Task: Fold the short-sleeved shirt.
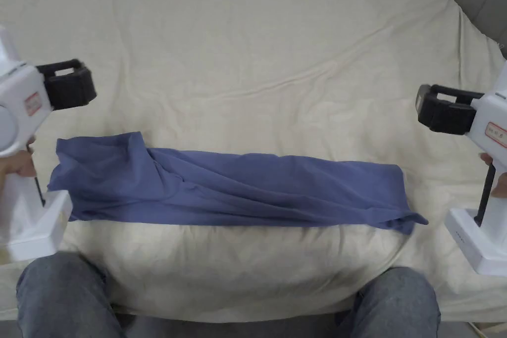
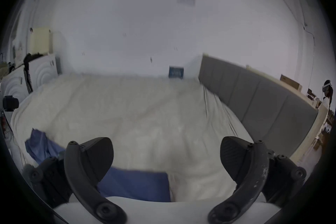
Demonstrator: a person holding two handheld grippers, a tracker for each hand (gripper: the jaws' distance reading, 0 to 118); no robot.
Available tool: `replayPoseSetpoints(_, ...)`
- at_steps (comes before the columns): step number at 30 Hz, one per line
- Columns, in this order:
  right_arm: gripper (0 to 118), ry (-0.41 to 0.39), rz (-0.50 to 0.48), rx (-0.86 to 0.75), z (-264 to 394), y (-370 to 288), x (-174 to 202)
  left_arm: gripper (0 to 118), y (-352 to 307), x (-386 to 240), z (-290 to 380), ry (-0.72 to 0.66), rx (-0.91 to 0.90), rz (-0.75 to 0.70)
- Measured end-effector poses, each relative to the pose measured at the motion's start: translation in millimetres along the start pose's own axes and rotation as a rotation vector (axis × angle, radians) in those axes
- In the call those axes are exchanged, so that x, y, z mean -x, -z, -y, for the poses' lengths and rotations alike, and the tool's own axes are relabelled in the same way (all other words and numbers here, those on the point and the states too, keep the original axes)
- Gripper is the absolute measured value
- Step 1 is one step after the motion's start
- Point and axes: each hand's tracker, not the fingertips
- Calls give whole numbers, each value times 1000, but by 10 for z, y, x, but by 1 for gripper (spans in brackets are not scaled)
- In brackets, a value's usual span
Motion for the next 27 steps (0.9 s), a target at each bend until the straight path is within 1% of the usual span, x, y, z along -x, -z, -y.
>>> replayPoseSetpoints(3, 118, 38, -43, -76, -63, -117, 189, 118, -151, -207, -44, 78, -138, -5)
replayPoseSetpoints(5, 118, 64, -62, -76, -74, -167, 309, 118, -192, -306, -1, 108, -174, 45)
replayPoseSetpoints(6, 118, 77, -90, -93, -67, -190, 354, 118, -200, -345, 14, 121, -172, 60)
replayPoseSetpoints(7, 106, 82, -105, -107, -41, -200, 398, 118, -208, -382, 25, 127, -160, 65)
replayPoseSetpoints(8, 91, 82, -100, -111, -33, -223, 451, 113, -222, -416, 52, 129, -157, 70)
replayPoseSetpoints(9, 74, 82, -99, -116, -31, -240, 492, 101, -241, -431, 70, 126, -162, 79)
replayPoseSetpoints(10, 47, 80, -100, -121, -27, -248, 532, 80, -263, -442, 86, 115, -172, 90)
replayPoseSetpoints(11, 31, 80, -99, -125, -17, -249, 567, 61, -279, -449, 89, 101, -173, 98)
replayPoseSetpoints(12, 21, 79, -95, -126, -16, -251, 594, 41, -284, -463, 91, 84, -171, 93)
replayPoseSetpoints(13, 15, 80, -92, -127, -10, -254, 615, 18, -294, -458, 89, 66, -169, 97)
replayPoseSetpoints(14, 5, 85, -88, -122, -9, -255, 627, 4, -308, -442, 91, 44, -170, 116)
replayPoseSetpoints(15, 2, 90, -93, -115, -2, -249, 640, 0, -315, -442, 94, 38, -169, 112)
replayPoseSetpoints(17, 1, 115, -106, -107, 10, -249, 644, 0, -315, -436, 85, 51, -155, 109)
replayPoseSetpoints(21, 1, 95, -114, -88, 11, -259, 677, 0, -307, -394, 69, 56, -106, 130)
replayPoseSetpoints(25, 1, 108, -139, -75, -5, -294, 655, 0, -170, -138, -8, -58, -21, 175)
replayPoseSetpoints(27, 1, 105, -141, -73, -13, -303, 646, 0, 2, 104, -65, -110, 97, 212)
